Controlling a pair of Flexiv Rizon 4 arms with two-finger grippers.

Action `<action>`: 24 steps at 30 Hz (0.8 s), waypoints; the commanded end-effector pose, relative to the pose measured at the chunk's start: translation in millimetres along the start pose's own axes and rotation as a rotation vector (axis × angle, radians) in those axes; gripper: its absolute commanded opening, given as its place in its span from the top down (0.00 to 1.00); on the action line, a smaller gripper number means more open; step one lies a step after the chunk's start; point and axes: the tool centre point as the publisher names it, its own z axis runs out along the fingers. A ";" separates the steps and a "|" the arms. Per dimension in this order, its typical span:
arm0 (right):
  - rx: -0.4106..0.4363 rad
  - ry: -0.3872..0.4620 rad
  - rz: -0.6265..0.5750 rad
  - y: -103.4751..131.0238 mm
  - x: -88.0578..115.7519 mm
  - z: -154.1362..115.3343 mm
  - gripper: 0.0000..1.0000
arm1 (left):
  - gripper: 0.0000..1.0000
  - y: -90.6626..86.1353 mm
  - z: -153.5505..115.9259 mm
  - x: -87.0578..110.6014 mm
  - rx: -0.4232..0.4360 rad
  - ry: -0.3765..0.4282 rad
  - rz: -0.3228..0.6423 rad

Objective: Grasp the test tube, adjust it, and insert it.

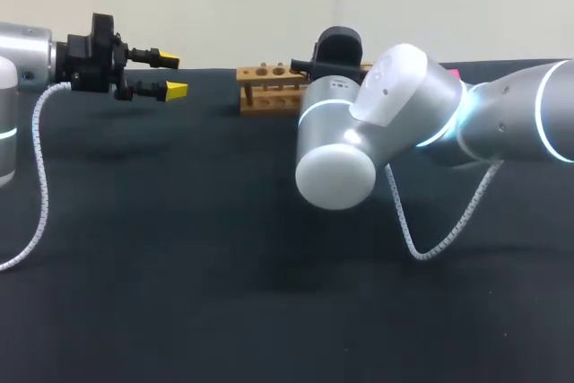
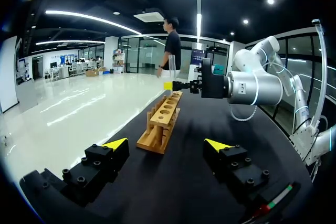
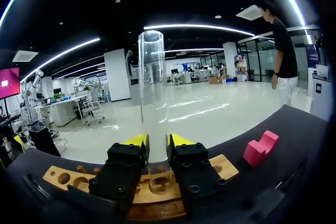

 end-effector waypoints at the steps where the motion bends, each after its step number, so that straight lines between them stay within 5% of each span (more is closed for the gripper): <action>1: 0.001 -0.001 0.003 -0.9 0.0 -3.1 0.63 | 0.00 -0.4 -0.3 1.2 -0.002 -0.003 0.003; 12: 0.012 -0.012 0.010 -1.6 -5.5 -11.5 0.55 | 0.00 -0.4 -0.3 1.2 -0.002 -0.003 0.003; 16: -0.003 -0.010 0.001 0.7 -9.6 -17.9 0.00 | 0.00 -0.4 -0.3 1.2 -0.002 -0.003 0.003; 24: -0.093 0.054 -0.009 3.9 -14.5 -49.9 0.00 | 0.00 -0.4 -0.3 1.2 -0.002 -0.003 0.003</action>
